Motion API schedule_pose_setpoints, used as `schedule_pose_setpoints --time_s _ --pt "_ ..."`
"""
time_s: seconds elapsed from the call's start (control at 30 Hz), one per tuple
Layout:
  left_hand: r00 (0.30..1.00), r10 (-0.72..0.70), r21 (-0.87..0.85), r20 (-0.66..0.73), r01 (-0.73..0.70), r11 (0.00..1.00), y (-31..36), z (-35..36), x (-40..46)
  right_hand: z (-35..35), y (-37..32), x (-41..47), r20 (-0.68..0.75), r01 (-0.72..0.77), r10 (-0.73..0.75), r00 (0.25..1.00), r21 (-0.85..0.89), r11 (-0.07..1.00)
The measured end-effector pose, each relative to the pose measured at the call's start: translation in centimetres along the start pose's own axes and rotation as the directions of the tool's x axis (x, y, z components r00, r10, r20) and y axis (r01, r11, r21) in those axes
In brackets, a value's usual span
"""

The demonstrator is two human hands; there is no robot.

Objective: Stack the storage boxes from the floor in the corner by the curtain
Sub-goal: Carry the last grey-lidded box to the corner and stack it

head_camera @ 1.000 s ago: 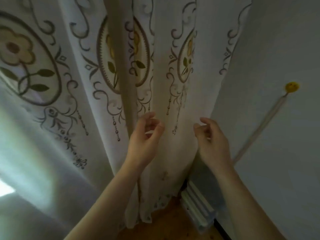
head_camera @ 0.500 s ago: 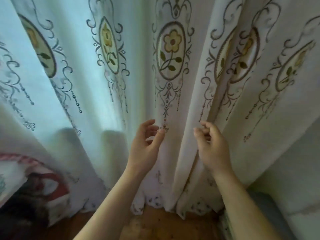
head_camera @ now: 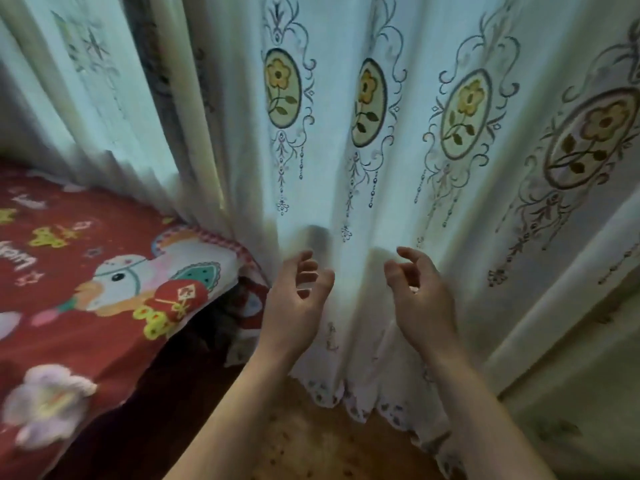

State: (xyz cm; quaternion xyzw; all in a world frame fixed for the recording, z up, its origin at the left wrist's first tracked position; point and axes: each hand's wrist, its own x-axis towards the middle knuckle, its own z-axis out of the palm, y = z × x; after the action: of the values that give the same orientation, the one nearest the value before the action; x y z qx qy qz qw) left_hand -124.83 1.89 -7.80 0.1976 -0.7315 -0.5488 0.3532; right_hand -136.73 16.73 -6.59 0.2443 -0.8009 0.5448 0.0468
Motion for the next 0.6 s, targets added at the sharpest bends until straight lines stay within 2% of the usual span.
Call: schedule_pose_setpoints --time_s 0.23,0.43,0.6 --pt "0.98 -0.072 0.058 -0.185 0.084 0.995 -1.8 -13.5 -3.7 11.2 -6.4 -5.2 0.15 0.075 -0.088 0.985 0.089 0.993" --pt "0.933 -0.108 0.124 -0.343 0.159 0.98 -3.1 -25.0 -8.5 20.1 -11.5 -11.1 0.296 0.148 -0.189 0.936 0.157 0.976" --pt "0.848 -0.125 0.13 -0.515 0.222 0.966 -3.6 -32.7 -13.2 26.1 -15.9 -16.1 0.437 0.16 -0.24 0.867 0.211 0.964"
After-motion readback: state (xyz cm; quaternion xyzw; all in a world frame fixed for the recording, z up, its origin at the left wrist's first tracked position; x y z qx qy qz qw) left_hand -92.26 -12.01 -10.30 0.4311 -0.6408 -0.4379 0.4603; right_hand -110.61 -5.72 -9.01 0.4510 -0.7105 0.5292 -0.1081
